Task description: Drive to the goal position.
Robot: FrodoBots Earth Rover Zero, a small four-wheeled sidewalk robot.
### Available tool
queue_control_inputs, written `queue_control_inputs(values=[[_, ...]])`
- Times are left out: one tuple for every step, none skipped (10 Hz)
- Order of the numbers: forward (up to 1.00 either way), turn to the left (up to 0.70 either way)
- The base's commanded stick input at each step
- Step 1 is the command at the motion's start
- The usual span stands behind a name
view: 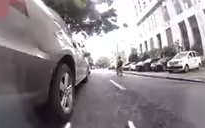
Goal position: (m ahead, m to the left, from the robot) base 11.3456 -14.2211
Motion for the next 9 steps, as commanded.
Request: queue_control_inputs(values=[[0.45,0.26],[0.45,0.0],[0.45,0.0],[0.45,0.0],[0.45,0.0],[0.45,0.0],[0.45,0.0],[0.45,-0.14],[0.45,-0.27]])
